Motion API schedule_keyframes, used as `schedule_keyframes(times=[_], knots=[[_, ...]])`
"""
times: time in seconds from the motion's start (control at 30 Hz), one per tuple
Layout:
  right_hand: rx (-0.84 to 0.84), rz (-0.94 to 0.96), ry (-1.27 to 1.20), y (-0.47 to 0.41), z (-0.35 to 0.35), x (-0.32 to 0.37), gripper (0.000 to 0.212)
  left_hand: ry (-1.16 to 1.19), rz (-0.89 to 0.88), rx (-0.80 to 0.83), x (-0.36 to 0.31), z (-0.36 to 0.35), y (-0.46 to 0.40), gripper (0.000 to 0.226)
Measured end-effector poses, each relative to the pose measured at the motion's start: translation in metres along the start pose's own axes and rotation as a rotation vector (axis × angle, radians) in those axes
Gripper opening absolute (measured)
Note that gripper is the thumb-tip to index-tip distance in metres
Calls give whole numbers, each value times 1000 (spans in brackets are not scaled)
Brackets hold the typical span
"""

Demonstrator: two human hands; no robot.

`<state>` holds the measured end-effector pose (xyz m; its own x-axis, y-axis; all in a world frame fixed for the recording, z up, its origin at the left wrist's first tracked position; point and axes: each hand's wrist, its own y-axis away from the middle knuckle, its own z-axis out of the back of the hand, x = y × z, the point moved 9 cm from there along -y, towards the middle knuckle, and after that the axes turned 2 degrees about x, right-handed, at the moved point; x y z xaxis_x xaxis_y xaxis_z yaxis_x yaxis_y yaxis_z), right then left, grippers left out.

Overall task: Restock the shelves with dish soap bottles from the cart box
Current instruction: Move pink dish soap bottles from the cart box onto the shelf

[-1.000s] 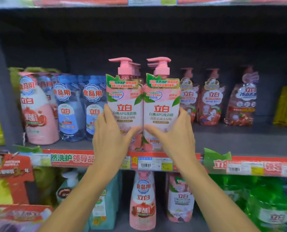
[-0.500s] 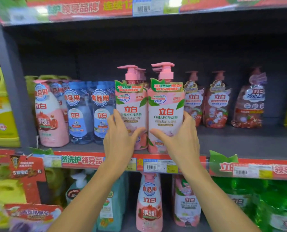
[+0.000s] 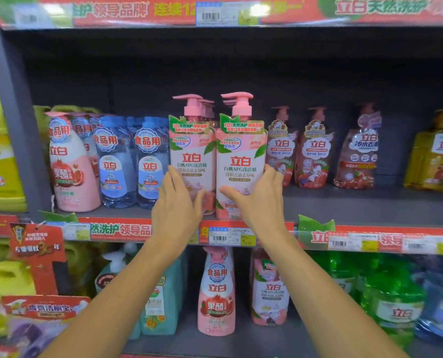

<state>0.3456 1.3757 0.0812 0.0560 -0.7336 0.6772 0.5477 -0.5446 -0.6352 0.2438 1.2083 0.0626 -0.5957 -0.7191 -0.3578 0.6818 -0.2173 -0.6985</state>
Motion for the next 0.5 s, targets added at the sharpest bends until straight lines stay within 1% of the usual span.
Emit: schedule_keyframes(times=[0.1,0.2,0.33,0.5], knots=[[12,-14,95,1,3,4,86,-120,-55,-9,7,-10,21,79],[64,-29,167,-2,5,6,78,-182,-80,-7,16,-18,35,79],[94,-40,142,-3,4,3,68,-262,-126,11,20,-22,38,83],[74,-49,86,-4,1,-1,65,-298,-146,58,21,-26,38,83]])
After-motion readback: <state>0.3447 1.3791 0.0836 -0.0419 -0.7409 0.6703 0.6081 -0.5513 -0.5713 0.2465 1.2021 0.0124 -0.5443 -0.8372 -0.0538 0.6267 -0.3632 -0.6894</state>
